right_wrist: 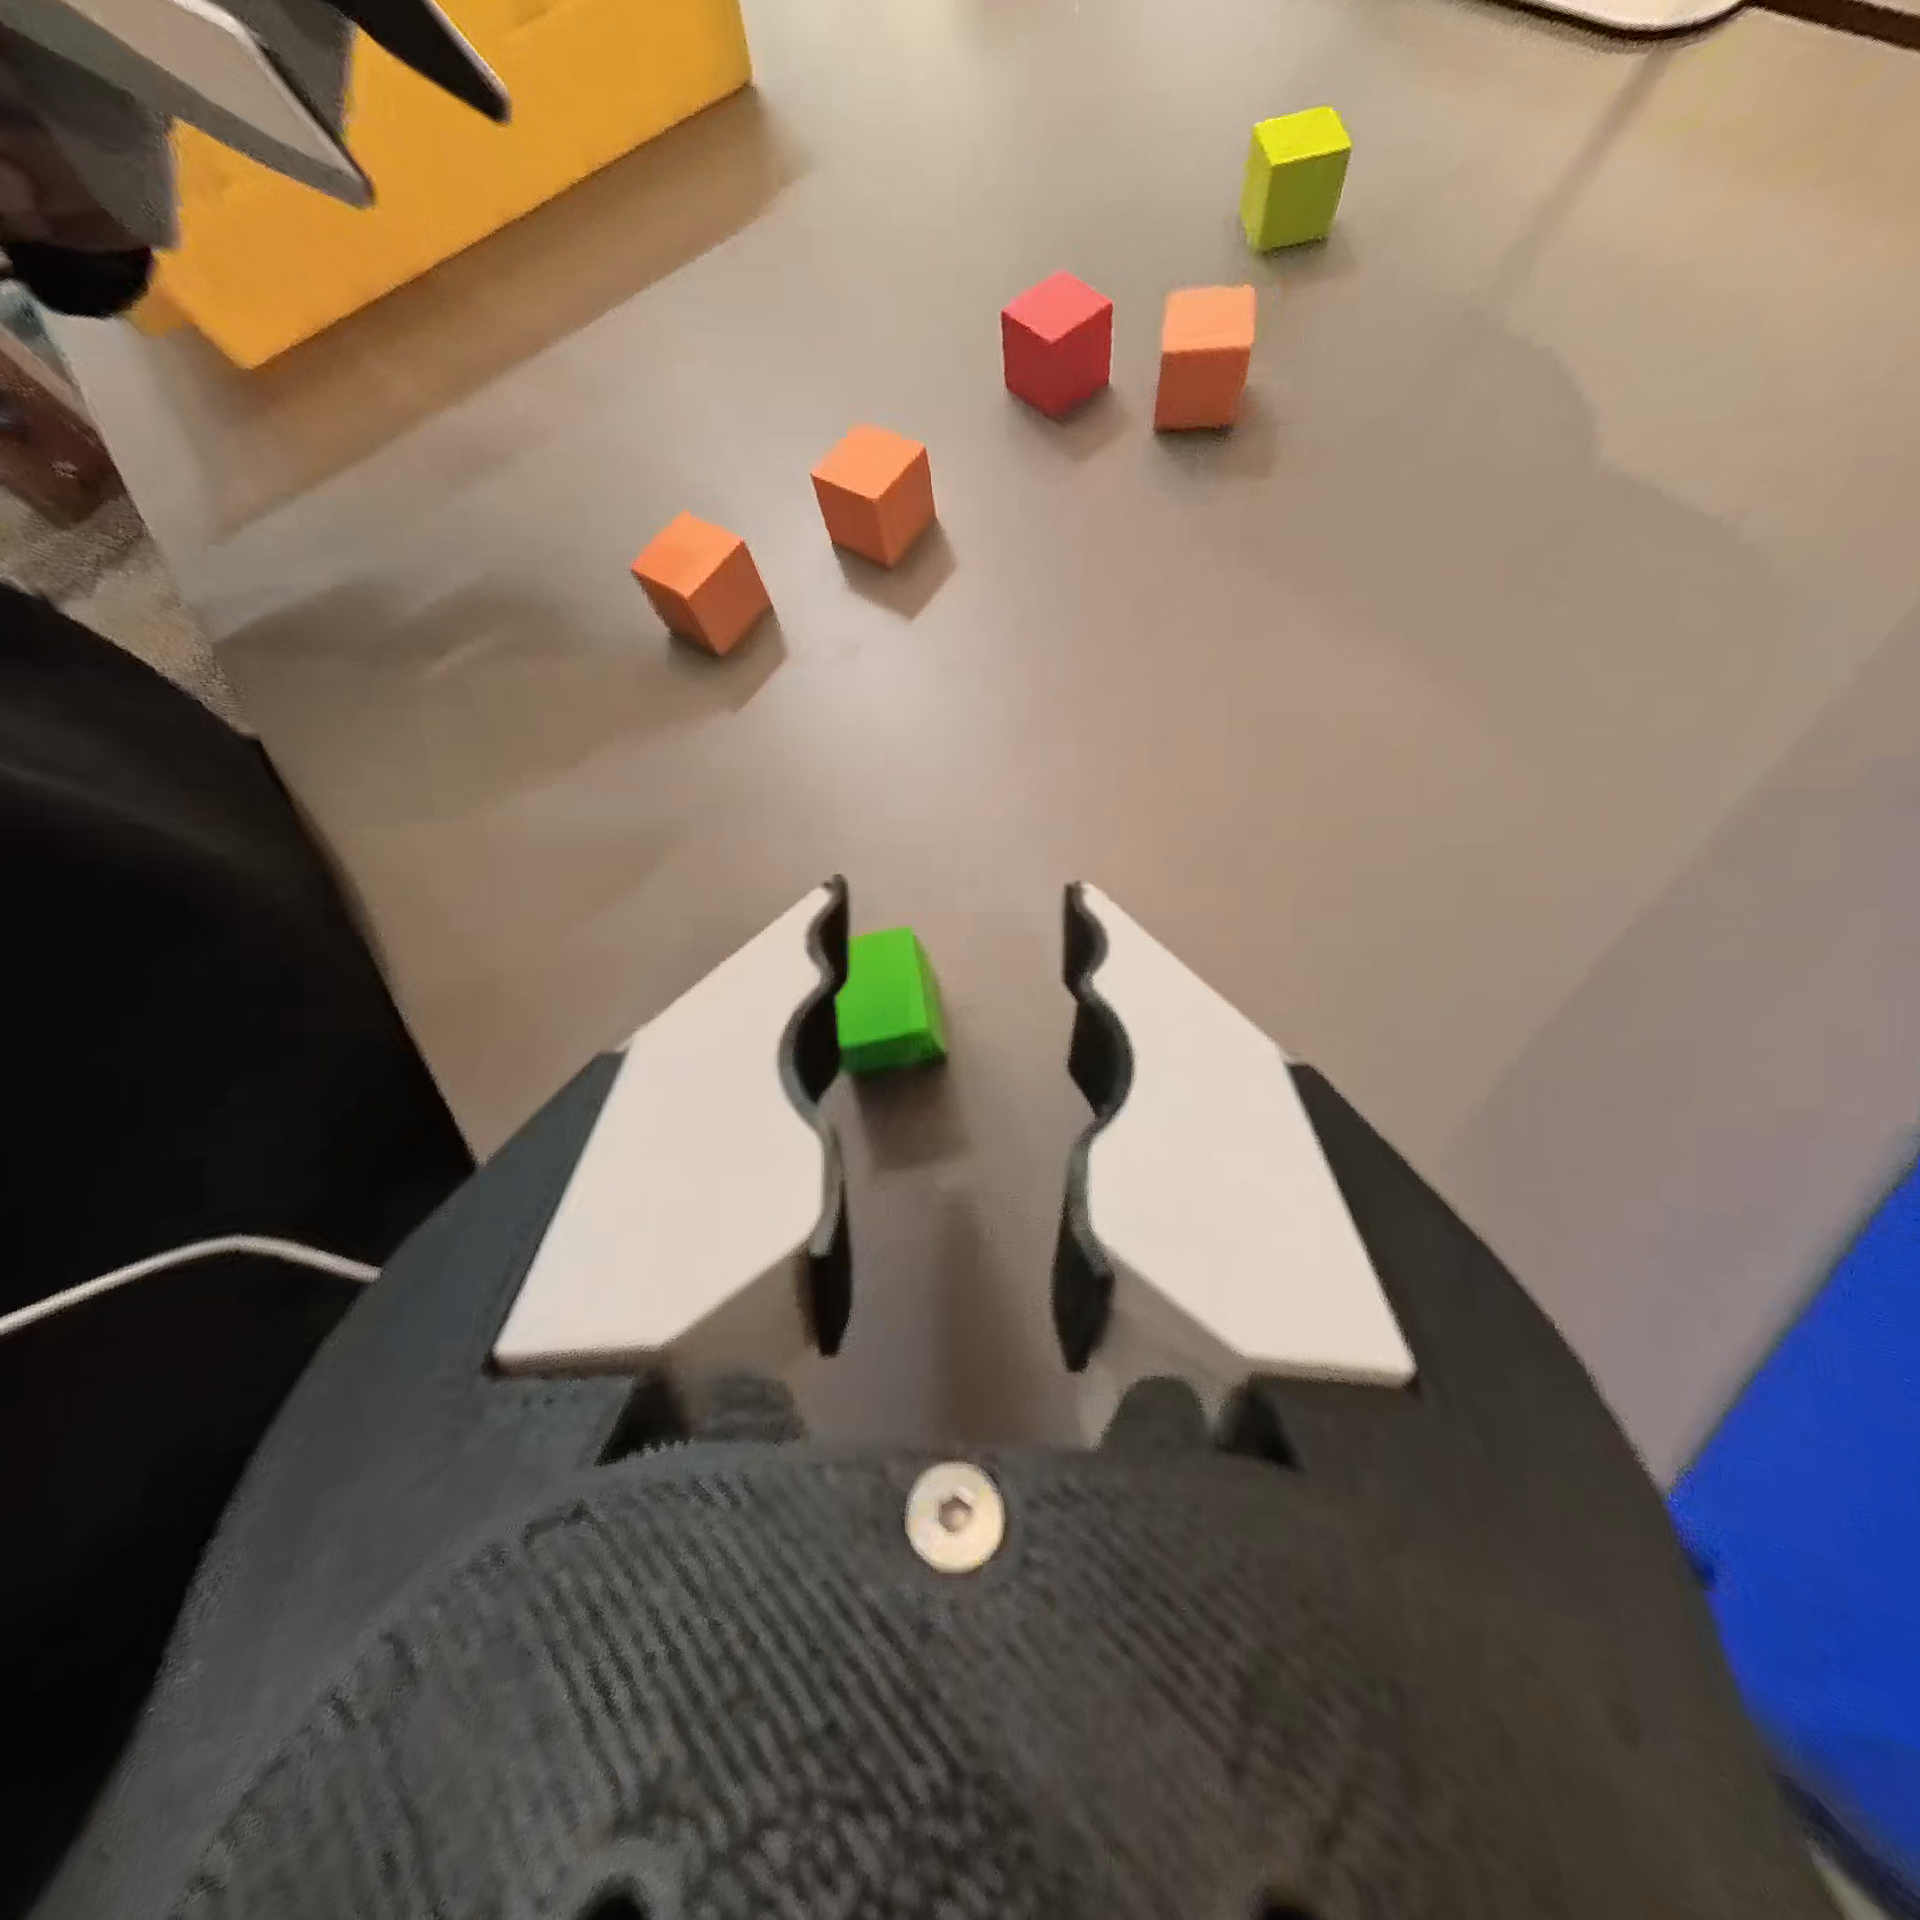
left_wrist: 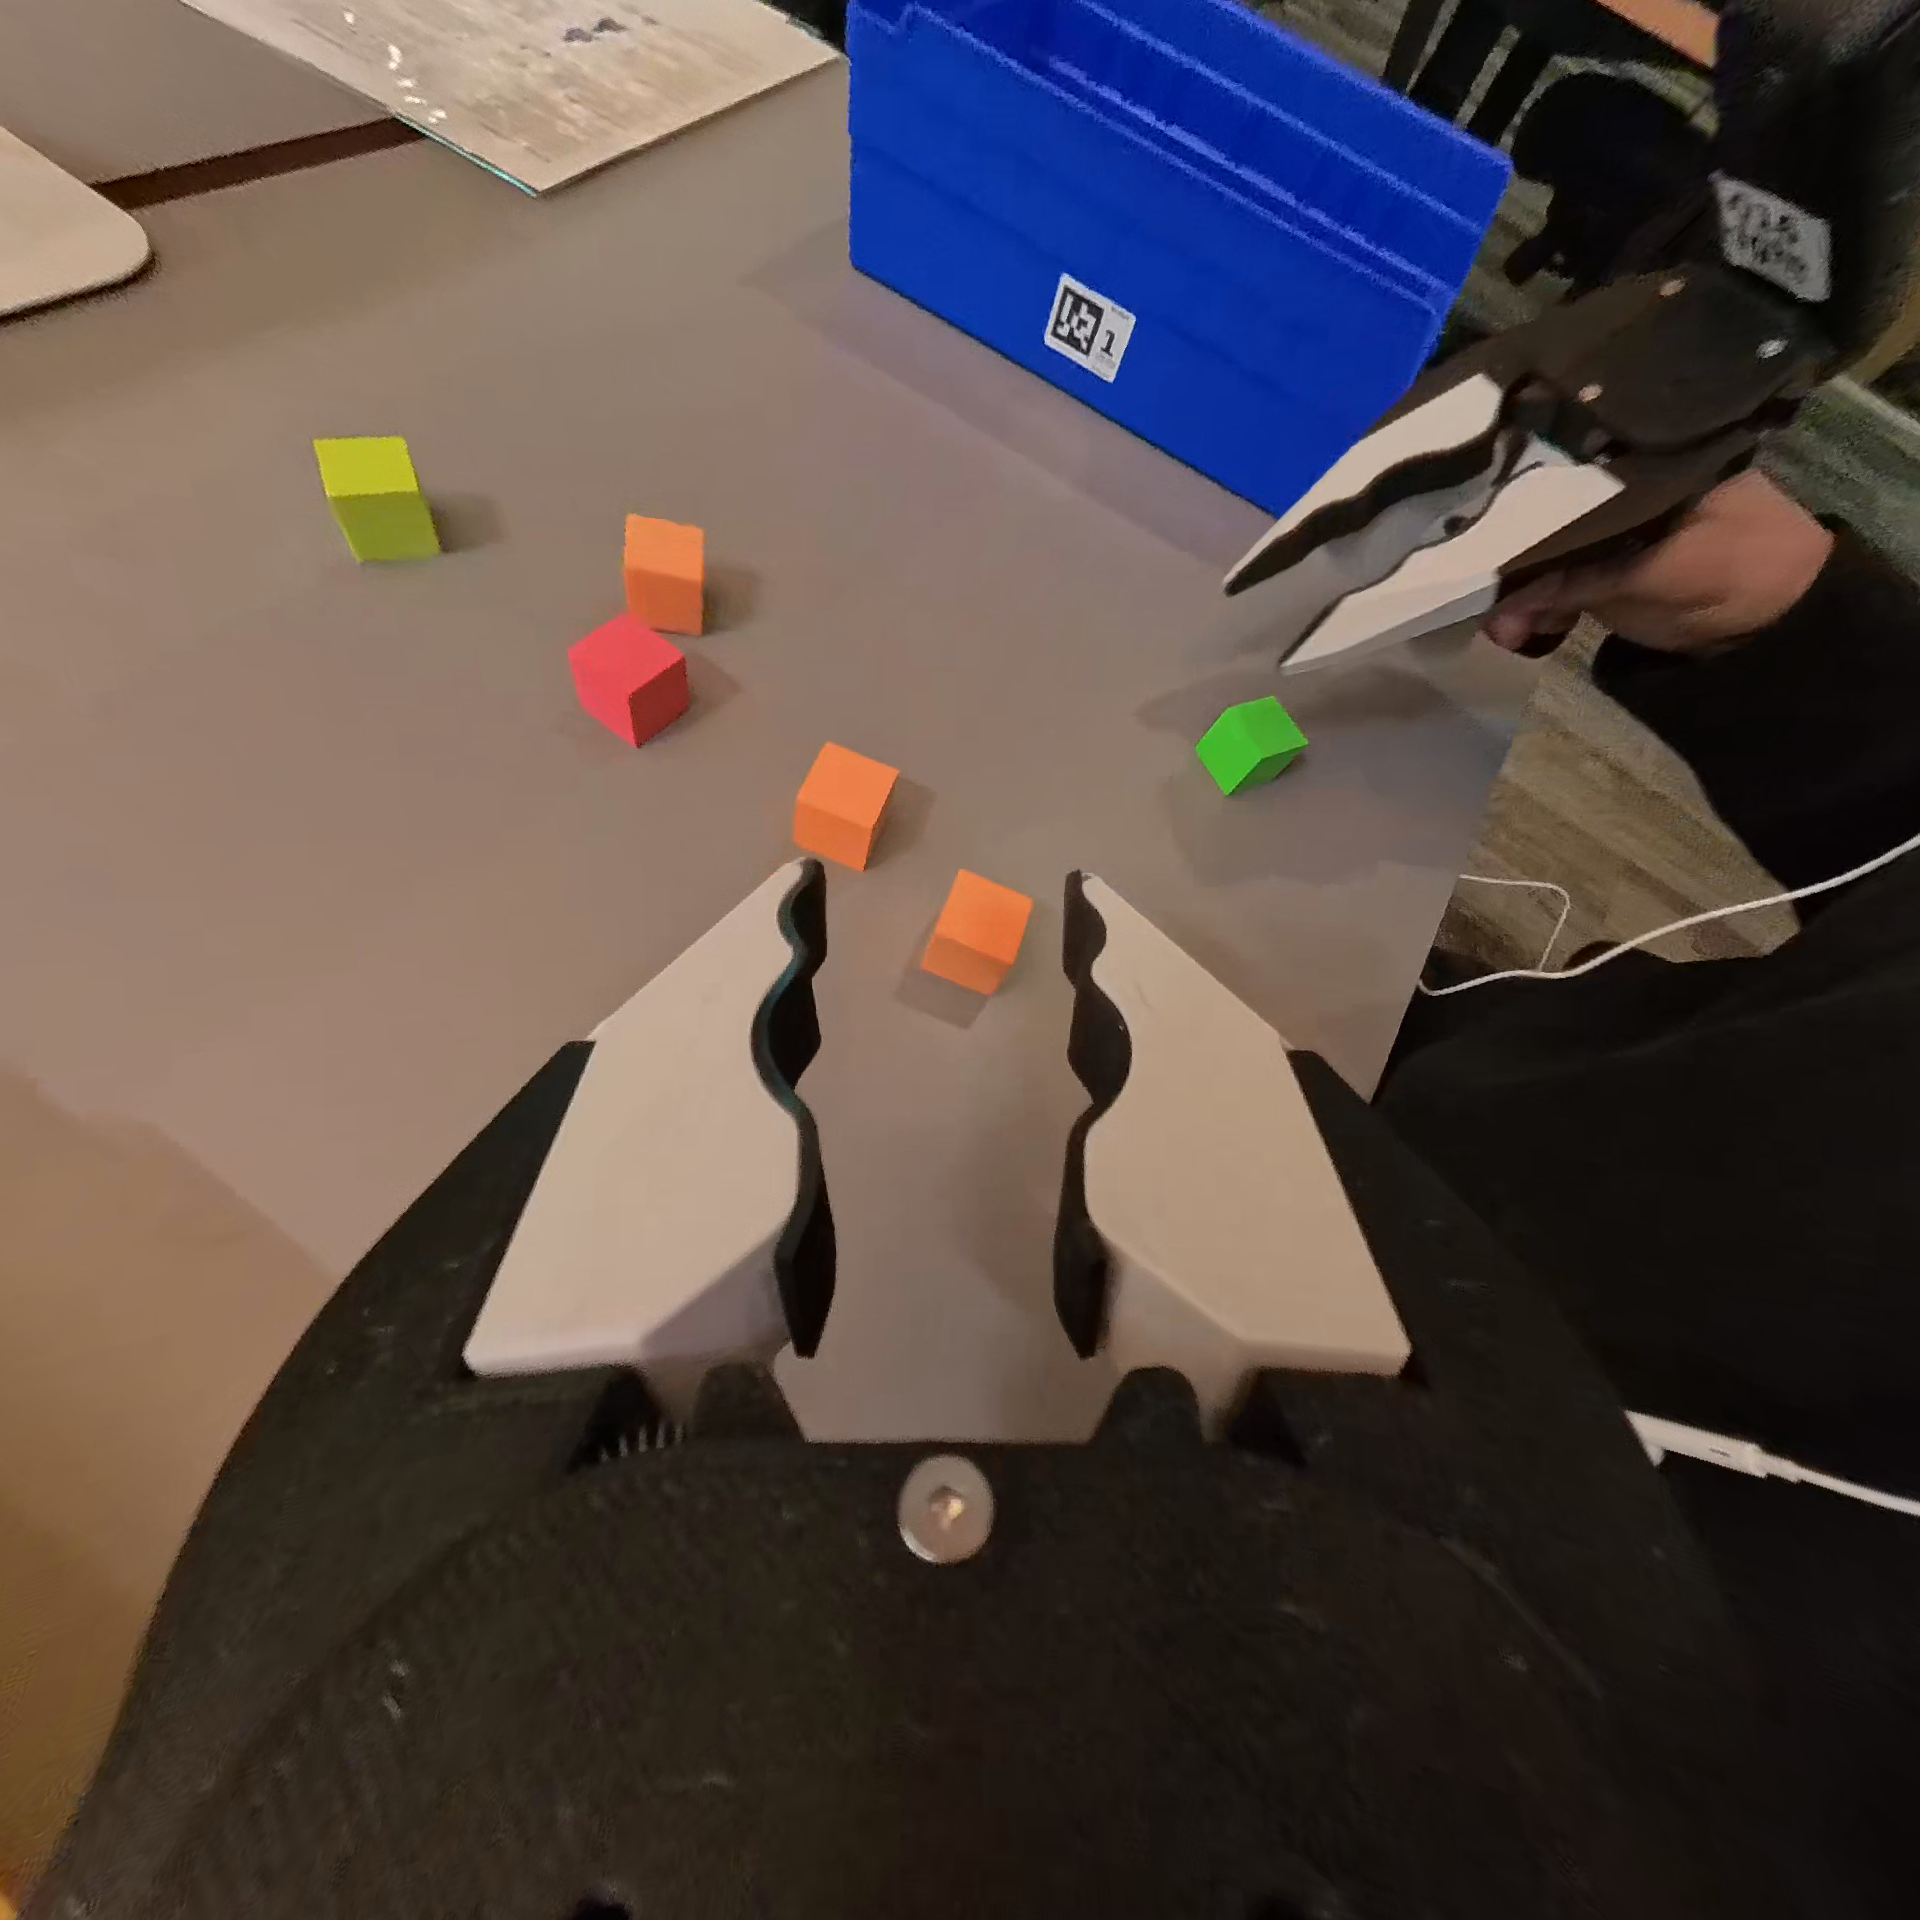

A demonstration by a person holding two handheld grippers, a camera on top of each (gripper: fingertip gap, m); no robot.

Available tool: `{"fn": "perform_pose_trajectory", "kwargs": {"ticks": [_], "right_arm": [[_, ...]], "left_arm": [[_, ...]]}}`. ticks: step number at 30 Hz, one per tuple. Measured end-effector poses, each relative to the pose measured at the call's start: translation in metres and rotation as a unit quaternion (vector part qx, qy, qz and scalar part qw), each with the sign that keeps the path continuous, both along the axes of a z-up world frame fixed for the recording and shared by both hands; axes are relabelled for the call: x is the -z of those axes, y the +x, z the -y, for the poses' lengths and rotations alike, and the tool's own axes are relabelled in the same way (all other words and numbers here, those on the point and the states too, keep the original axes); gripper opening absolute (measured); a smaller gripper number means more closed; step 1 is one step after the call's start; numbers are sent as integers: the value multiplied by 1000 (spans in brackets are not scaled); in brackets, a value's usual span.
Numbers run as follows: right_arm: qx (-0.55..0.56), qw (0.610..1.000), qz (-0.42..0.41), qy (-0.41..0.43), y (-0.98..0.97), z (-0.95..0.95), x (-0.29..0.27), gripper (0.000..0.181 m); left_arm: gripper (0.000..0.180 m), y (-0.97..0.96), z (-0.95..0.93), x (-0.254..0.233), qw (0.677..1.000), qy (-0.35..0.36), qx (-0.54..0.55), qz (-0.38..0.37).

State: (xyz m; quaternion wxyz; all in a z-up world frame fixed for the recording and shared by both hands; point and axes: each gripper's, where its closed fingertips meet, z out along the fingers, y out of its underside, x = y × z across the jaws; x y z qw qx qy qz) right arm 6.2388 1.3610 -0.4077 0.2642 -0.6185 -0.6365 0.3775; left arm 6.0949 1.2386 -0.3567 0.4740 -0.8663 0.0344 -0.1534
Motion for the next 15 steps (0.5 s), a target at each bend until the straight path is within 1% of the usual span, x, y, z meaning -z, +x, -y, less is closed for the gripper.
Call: {"fn": "perform_pose_trajectory", "kwargs": {"ticks": [3,5,8,10,11,12,15], "right_arm": [[-16,999,-26,-41,17,13,-6,53],[-33,997,-43,-59,20,27,-7,56],[-34,999,-24,-31,17,31,10,56],[-35,999,-8,-16,12,31,21,45],[-37,999,-1,-11,10,30,24,31],[-40,999,3,-5,7,30,25,23],[-59,998,-19,7,-6,32,13,23]], "left_arm": [[43,9,-3,11,1000,-11,14,10],[43,15,-5,19,999,-19,22,14],[43,21,-10,30,999,-28,32,6],[44,25,-12,39,998,-38,41,-4],[44,28,-13,44,998,-45,45,-10],[44,29,-14,49,997,-52,48,-18],[44,31,-17,67,994,-80,55,-57]]}}
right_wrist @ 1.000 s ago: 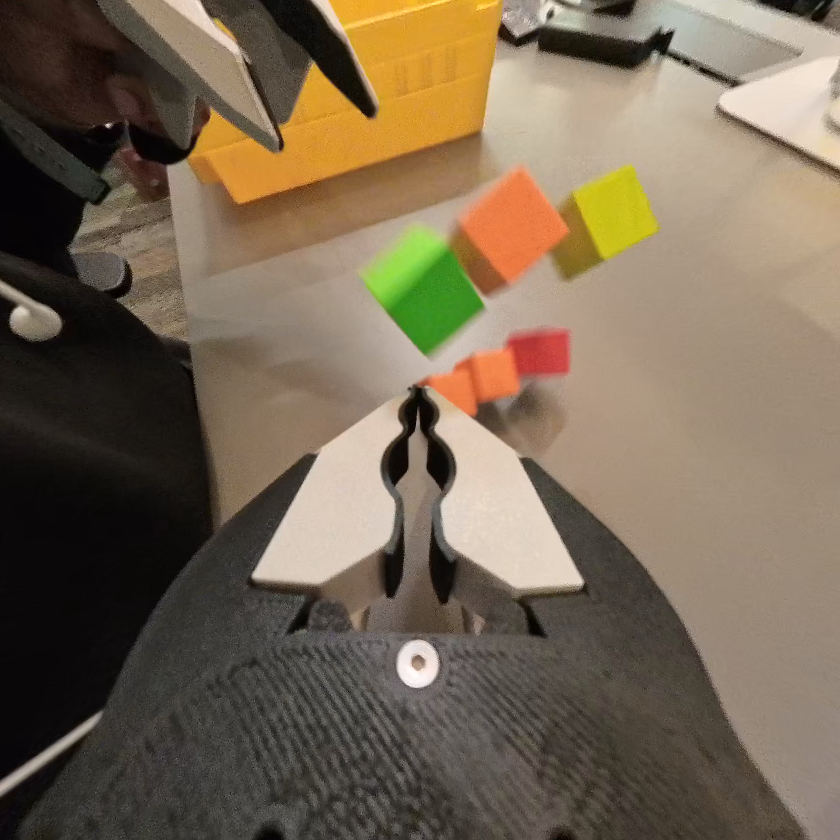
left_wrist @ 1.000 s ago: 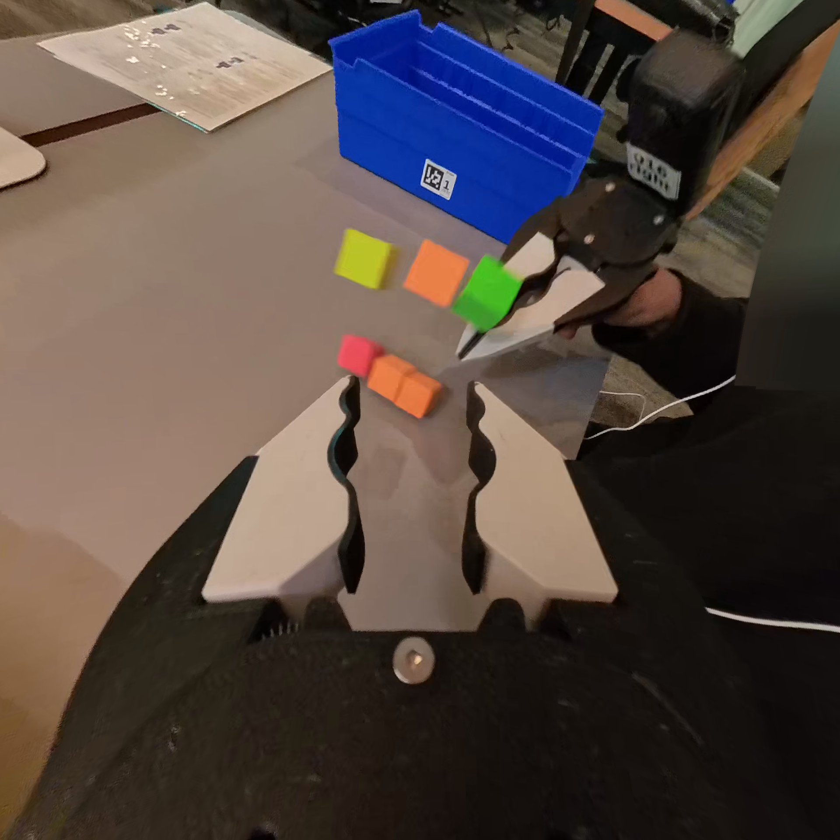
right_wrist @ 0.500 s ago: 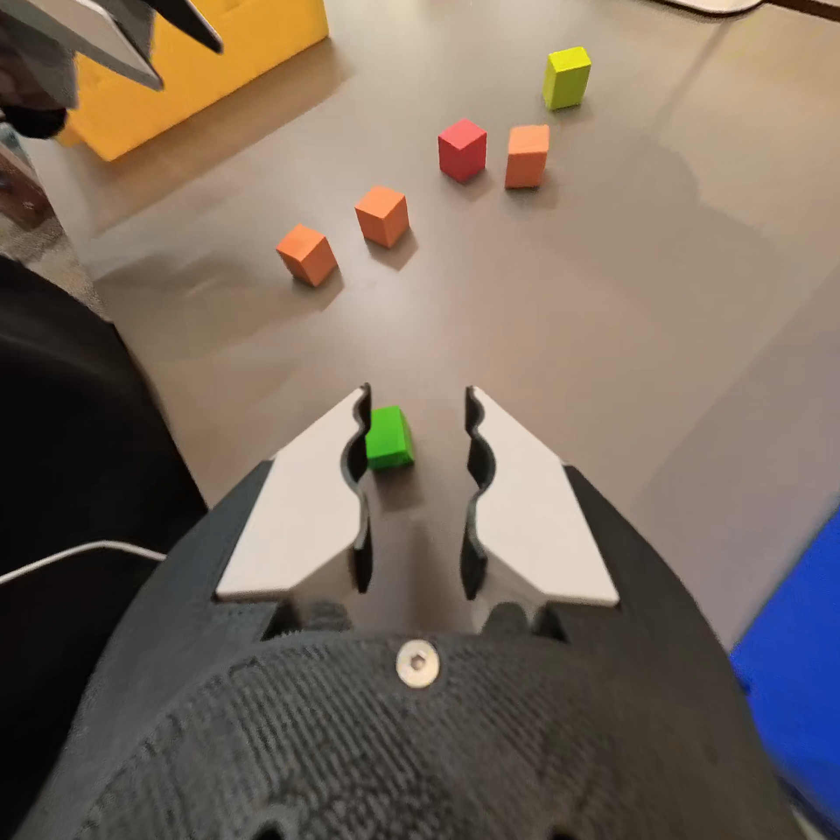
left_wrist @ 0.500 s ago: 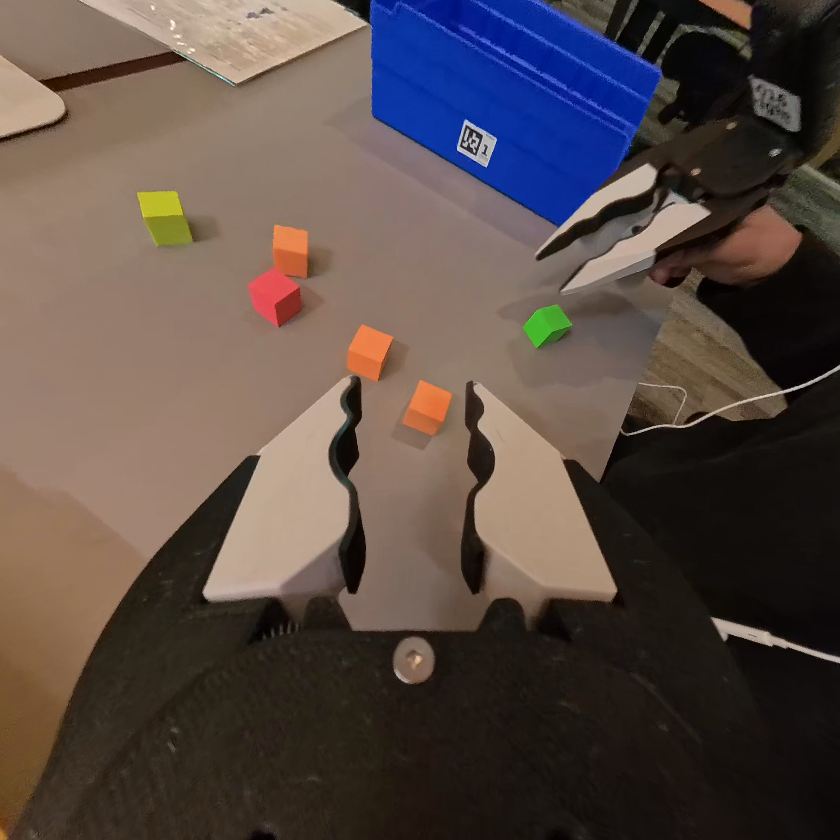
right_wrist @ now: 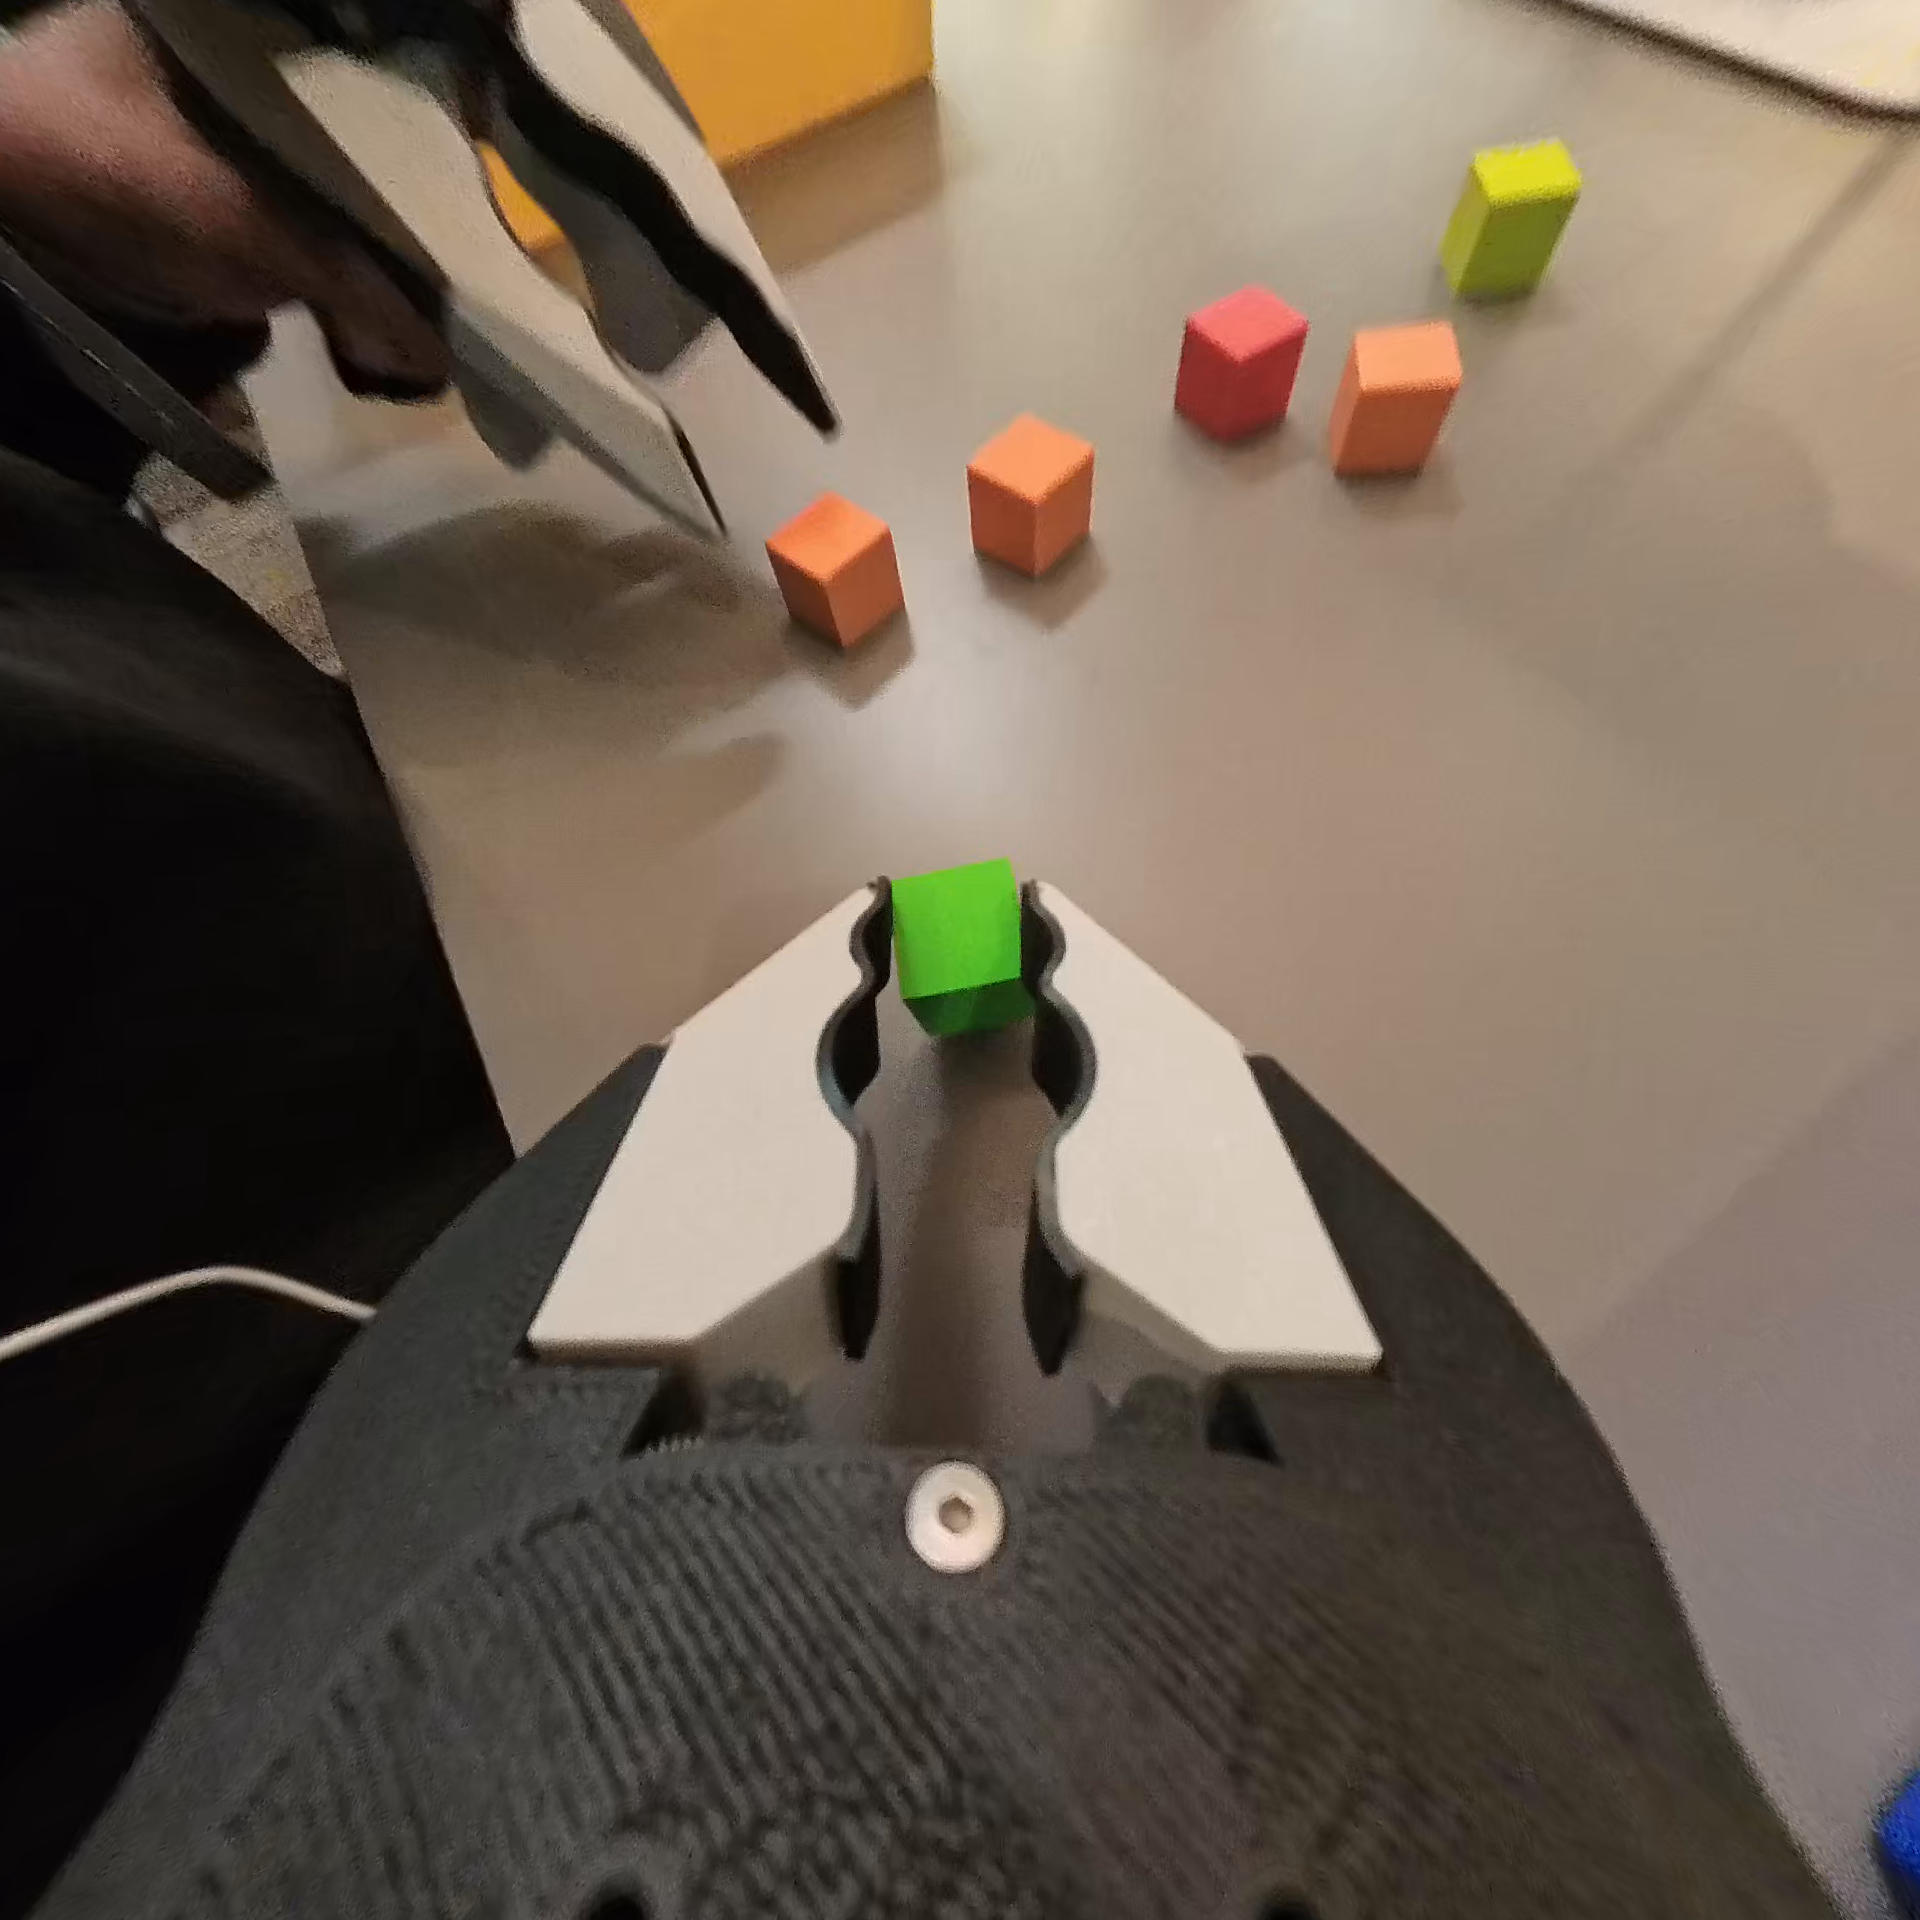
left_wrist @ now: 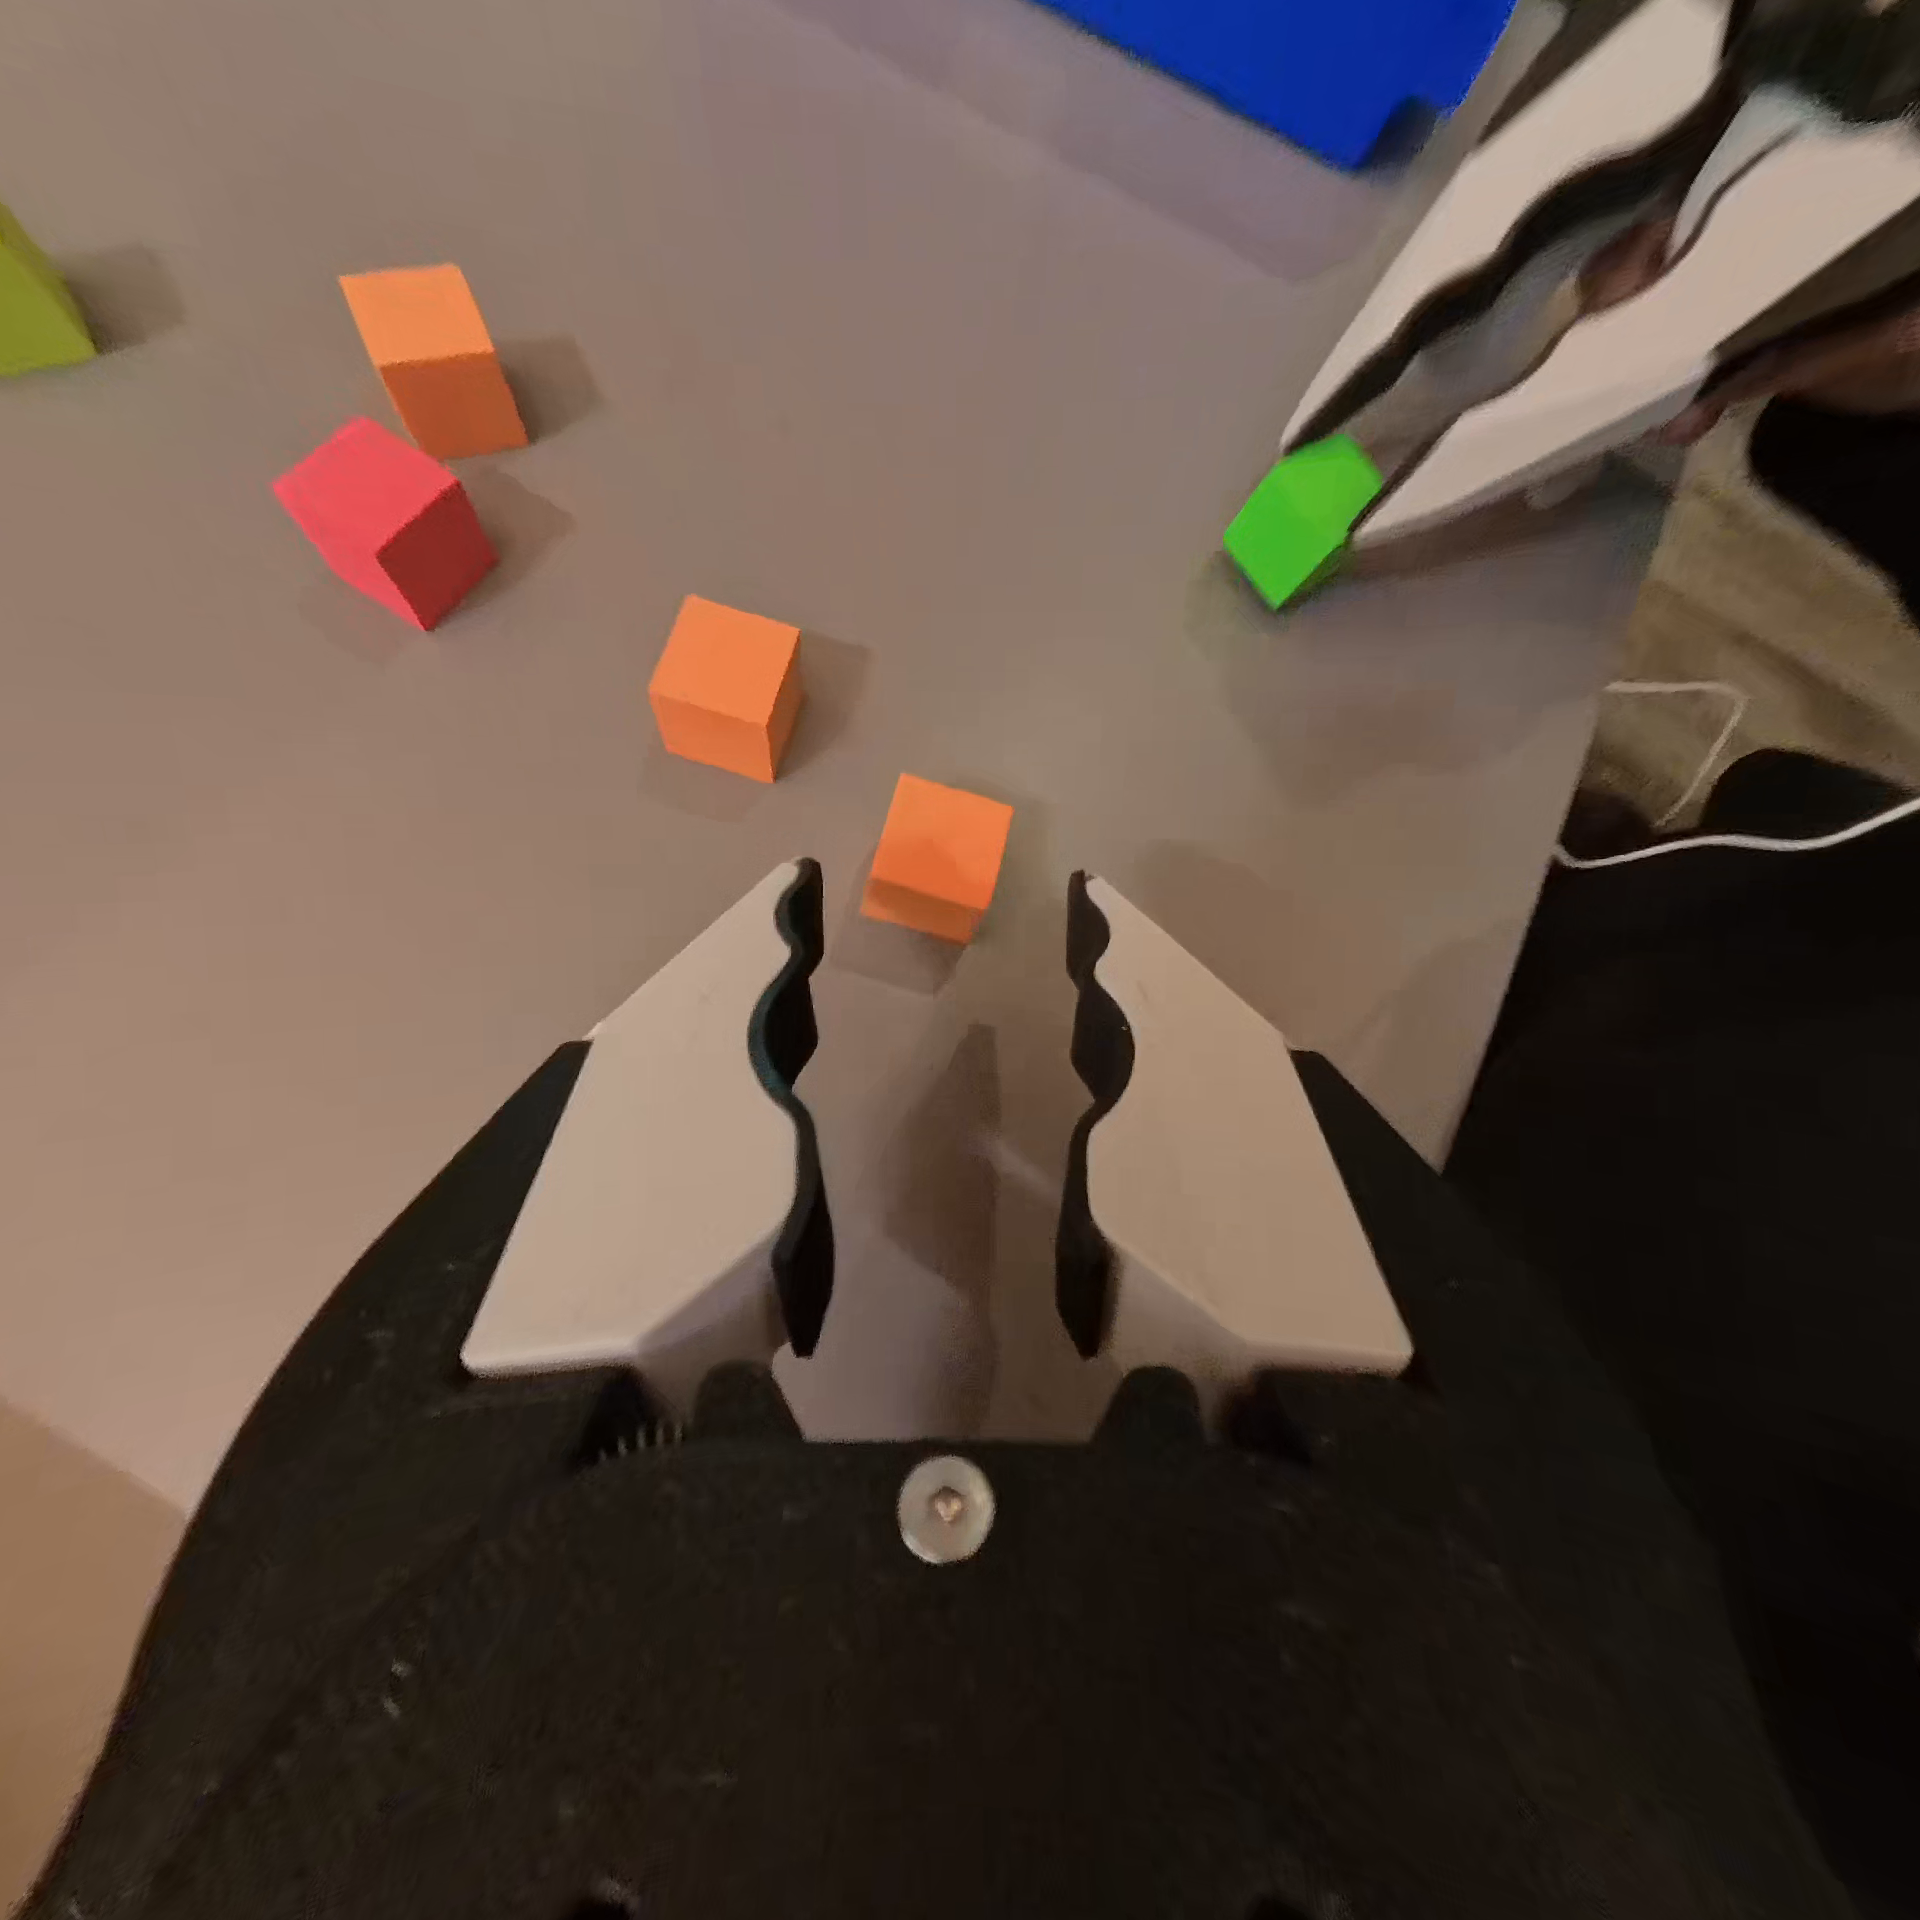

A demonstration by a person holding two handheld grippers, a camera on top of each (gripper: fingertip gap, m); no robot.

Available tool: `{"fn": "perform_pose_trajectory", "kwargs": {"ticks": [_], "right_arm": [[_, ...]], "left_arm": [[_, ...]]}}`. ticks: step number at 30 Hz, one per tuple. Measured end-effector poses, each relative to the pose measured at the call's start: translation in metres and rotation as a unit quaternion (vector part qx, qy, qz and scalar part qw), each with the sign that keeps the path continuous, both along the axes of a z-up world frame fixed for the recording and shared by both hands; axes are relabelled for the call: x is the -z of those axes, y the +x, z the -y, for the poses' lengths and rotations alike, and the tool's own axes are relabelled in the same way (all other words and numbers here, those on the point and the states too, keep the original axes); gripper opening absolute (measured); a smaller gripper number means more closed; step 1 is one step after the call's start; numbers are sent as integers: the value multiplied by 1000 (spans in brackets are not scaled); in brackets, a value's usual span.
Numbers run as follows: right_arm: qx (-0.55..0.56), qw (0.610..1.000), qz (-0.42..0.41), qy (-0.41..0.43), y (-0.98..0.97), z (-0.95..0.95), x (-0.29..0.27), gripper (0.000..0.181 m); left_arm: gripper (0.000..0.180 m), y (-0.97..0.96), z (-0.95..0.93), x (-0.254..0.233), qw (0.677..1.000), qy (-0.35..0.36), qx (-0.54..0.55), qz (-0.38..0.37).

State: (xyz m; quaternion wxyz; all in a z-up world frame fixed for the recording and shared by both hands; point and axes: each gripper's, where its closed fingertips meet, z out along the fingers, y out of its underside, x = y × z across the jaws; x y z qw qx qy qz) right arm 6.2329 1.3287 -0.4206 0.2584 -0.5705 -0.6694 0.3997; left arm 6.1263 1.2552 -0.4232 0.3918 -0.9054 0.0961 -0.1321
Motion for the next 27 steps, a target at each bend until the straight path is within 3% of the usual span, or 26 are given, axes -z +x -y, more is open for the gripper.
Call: {"fn": "perform_pose_trajectory", "kwargs": {"ticks": [4,7,11,17,21,26,27], "right_arm": [[-27,999,-47,3,-21,5,-24,22],[-43,997,-63,8,-32,6,-33,22],[-62,995,-78,-2,-41,7,-40,22],[-97,993,-73,-7,-50,11,-40,22],[-133,989,-68,-5,-58,20,-37,22],[-190,980,-57,-20,-68,33,-29,21],[-202,978,-54,-24,-69,35,-27,0]], "left_arm": [[44,1,-8,19,999,-20,6,-41],[25,8,-14,23,998,-19,24,-58],[25,29,-24,12,996,17,73,-48],[25,35,-32,25,992,-10,110,-60],[36,32,-32,25,992,-8,104,-68],[39,20,-23,19,996,5,73,-59],[39,17,-22,19,996,5,66,-54]]}}
